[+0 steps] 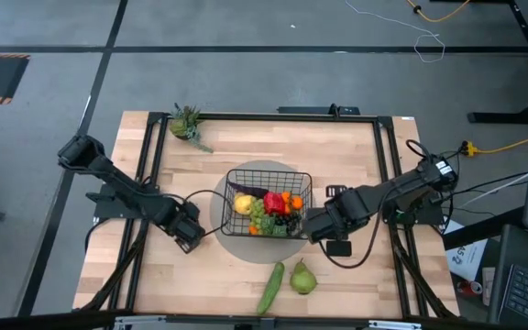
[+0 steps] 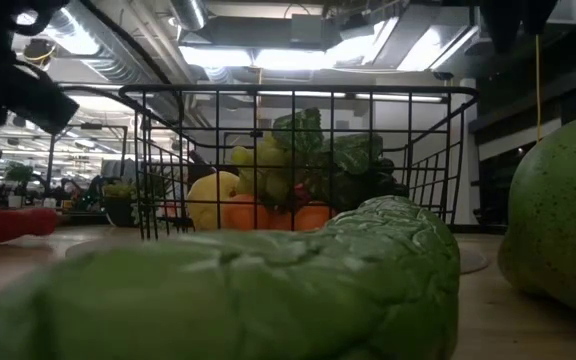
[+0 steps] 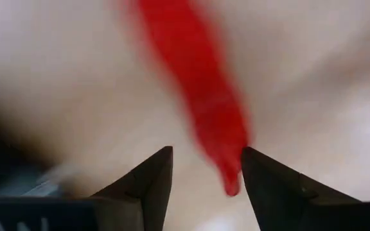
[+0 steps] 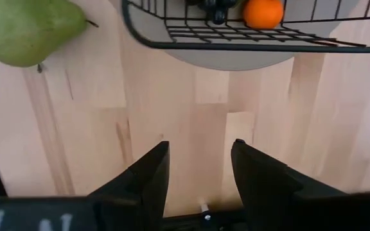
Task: Build produce basket
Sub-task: Put the red chili pepper into the black wire basket
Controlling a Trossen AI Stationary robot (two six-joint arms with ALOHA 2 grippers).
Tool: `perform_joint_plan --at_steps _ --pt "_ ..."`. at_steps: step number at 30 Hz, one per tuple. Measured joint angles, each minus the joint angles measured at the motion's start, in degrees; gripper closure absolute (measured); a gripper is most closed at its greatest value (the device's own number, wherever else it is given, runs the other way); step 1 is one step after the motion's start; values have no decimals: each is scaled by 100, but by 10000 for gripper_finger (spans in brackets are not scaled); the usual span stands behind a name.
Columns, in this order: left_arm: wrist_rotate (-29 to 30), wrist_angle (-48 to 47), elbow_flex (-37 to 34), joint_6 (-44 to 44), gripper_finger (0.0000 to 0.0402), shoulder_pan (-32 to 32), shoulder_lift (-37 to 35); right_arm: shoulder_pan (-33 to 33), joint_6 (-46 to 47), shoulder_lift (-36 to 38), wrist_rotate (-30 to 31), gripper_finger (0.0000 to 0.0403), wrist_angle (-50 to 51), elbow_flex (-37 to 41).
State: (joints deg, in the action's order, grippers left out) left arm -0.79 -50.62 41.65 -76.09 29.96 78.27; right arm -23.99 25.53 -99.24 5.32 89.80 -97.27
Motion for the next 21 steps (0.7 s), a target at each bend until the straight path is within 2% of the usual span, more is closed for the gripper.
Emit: perform_joint_plan --at_steps 4,14,21 --pt "145 577 -307 21 223 4 -39 -113 -2 0 0 234 -31 0" --pt "469 817 -784 -329 223 -132 -50 -144 291 0 20 234 -222 0" --pt "644 819 -844 -358 223 -123 -49 -144 268 0 20 234 -328 0"
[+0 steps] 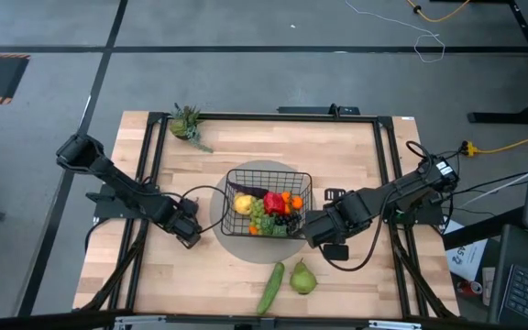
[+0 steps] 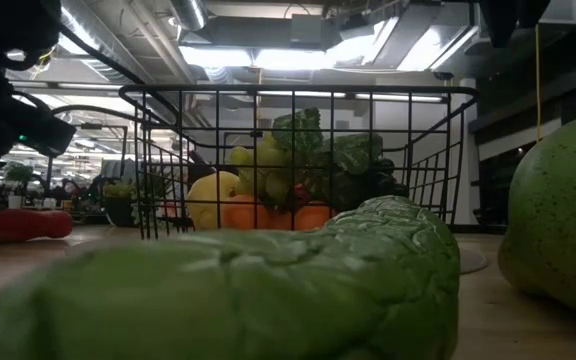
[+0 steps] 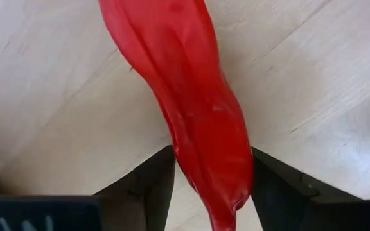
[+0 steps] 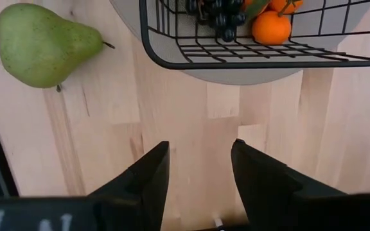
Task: Build produce basket
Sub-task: Put the red chili pepper into the black wire basket
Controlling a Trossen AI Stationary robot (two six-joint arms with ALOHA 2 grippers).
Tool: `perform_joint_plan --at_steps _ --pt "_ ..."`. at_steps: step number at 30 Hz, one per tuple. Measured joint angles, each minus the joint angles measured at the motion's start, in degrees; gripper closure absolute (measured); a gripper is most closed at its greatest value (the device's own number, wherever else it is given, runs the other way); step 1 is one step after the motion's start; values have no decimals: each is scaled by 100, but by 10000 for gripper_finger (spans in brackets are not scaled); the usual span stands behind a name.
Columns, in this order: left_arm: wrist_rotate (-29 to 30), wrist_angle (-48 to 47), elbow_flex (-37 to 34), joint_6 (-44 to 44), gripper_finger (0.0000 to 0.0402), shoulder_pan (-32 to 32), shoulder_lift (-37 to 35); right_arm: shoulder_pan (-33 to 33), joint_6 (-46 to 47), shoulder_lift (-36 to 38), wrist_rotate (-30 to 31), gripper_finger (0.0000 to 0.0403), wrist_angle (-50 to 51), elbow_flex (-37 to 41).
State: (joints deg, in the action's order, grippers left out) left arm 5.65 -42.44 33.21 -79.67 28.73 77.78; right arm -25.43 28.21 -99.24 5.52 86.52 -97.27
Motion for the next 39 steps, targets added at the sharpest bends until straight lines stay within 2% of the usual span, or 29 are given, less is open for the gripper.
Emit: perform_joint_plan --at_steps 3,6,12,18,24,27,31,36,39 --pt "2 7 -4 -154 225 0 4 0 -2 0 31 234 -13 0" --pt "26 22 -4 -269 251 0 8 0 5 0 180 234 -18 0" --pt "35 67 57 -440 375 -7 13 2 12 0 300 234 -19 0" --pt "126 -530 549 -178 378 -14 35 -14 34 0 299 234 -19 -2" --pt "241 -2574 1748 -89 378 -9 35 -102 169 0 298 234 -21 -2" --pt "689 -3578 2465 -98 378 -7 31 -164 166 0 299 234 -29 -2" --pt "1906 -4389 3355 -76 379 -7 26 -243 167 0 299 234 -65 -2" --pt "3765 -4176 4046 633 379 -8 24 -309 159 0 370 234 -147 -2" --pt "4389 -3378 4223 1627 379 -48 23 -334 157 0 450 234 -153 -2"
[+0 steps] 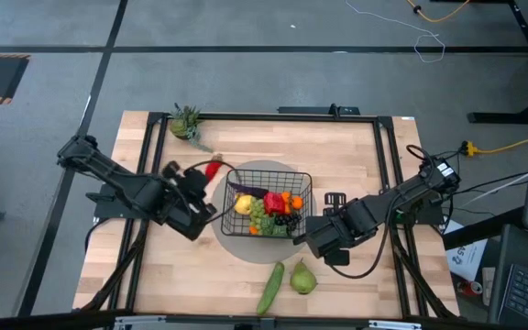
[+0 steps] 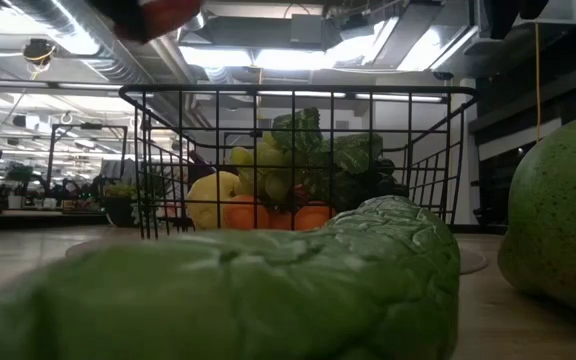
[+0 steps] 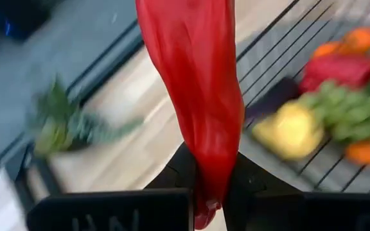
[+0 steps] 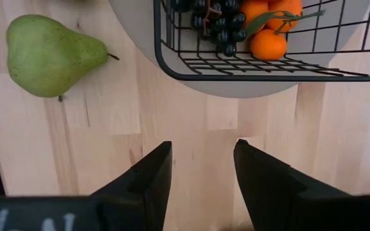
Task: Build produce basket
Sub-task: Put the red chili pepper into the black wire basket
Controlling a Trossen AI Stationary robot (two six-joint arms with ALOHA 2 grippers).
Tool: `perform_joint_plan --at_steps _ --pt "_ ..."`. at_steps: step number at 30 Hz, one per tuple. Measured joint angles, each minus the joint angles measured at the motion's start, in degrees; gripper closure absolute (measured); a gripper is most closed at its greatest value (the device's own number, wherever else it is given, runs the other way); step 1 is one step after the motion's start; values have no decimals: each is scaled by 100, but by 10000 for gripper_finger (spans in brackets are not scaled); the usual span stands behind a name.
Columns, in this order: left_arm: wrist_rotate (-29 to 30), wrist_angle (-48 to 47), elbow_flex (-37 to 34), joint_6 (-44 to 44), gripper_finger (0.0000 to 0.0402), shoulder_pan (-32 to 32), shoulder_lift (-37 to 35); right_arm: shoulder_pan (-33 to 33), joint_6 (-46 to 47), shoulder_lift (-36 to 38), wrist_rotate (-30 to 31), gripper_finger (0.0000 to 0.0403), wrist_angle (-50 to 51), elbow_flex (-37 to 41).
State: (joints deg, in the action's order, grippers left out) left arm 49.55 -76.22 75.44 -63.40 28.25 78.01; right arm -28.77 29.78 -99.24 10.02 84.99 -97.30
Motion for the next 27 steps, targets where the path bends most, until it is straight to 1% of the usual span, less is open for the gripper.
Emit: perform_joint_plan --at_steps 1,3,6,8,10,12,15,18,22,24,27 --pt "54 393 13 441 379 -29 -2 2 0 0 2 234 0 0" --pt "-33 1316 15 1396 379 -100 -1 2 7 0 2 234 0 0" --pt "-478 2522 15 2765 379 -212 -1 2 0 0 2 234 0 0" --pt "-874 3246 15 3575 379 -322 -1 2 9 0 2 234 0 0" --pt "-1213 3761 15 4219 379 -482 -1 2 11 0 2 234 0 0" --pt "-1503 4094 15 4652 379 -675 -1 2 13 0 2 234 -4 0" --pt "-1977 4149 18 4996 378 -1032 -1 2 14 0 2 234 -38 0" --pt "-2322 4132 0 5073 363 -1408 25 2 15 0 2 234 -111 0" --pt "-2328 4145 -105 4878 333 -1739 113 2 2 0 6 234 -242 0" --pt "-2329 4304 -147 4877 320 -1851 187 2 -3 0 54 234 -322 0" --pt "-2364 4250 -195 4894 300 -1904 253 2 -7 0 83 234 -323 -2"
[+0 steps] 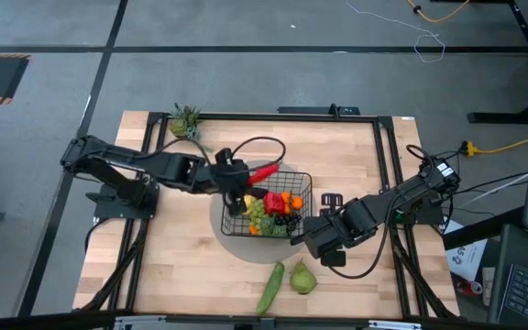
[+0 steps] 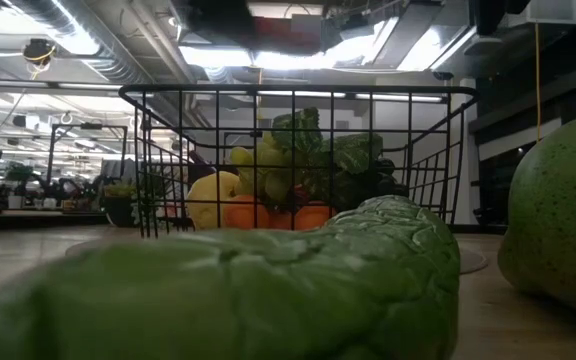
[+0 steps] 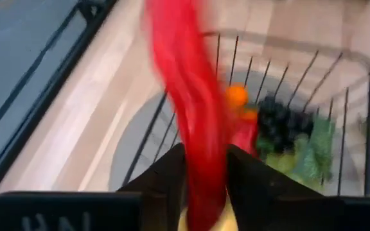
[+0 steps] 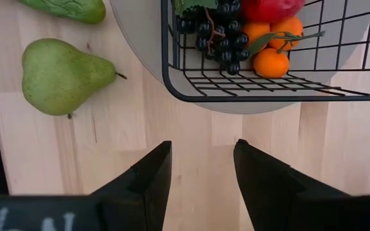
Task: Build produce basket
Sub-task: Put the red chili pepper into the black wire basket, then put the green cucumber into the black wire basket
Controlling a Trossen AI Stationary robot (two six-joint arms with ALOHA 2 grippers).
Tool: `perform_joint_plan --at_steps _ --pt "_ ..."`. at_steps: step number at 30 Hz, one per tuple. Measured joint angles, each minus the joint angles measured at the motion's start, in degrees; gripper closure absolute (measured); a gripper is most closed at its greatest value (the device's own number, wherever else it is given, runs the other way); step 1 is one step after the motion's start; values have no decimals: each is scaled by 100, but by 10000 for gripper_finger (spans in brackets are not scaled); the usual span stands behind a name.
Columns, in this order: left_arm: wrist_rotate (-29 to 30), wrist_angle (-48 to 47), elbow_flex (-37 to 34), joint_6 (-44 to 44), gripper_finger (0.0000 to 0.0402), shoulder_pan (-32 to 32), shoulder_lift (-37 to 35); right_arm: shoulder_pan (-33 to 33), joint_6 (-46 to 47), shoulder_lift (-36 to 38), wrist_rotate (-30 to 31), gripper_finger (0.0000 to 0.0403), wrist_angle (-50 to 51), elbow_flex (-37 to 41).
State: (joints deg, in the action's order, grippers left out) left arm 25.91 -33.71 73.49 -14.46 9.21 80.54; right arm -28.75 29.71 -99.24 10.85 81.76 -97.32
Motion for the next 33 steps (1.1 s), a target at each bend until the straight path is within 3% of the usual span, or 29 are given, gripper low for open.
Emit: perform_joint_plan --at_steps 8,28,31,33 --pt "76 -25 4 -2 251 15 96 0 8 0 5 234 -11 0" --pt "81 -438 5 -327 250 17 100 1 22 0 6 234 -129 0" --pt "-190 -687 6 -791 249 54 100 2 24 0 6 234 -129 0" --pt "-556 -1196 7 -590 249 103 100 2 24 0 6 234 -127 0"
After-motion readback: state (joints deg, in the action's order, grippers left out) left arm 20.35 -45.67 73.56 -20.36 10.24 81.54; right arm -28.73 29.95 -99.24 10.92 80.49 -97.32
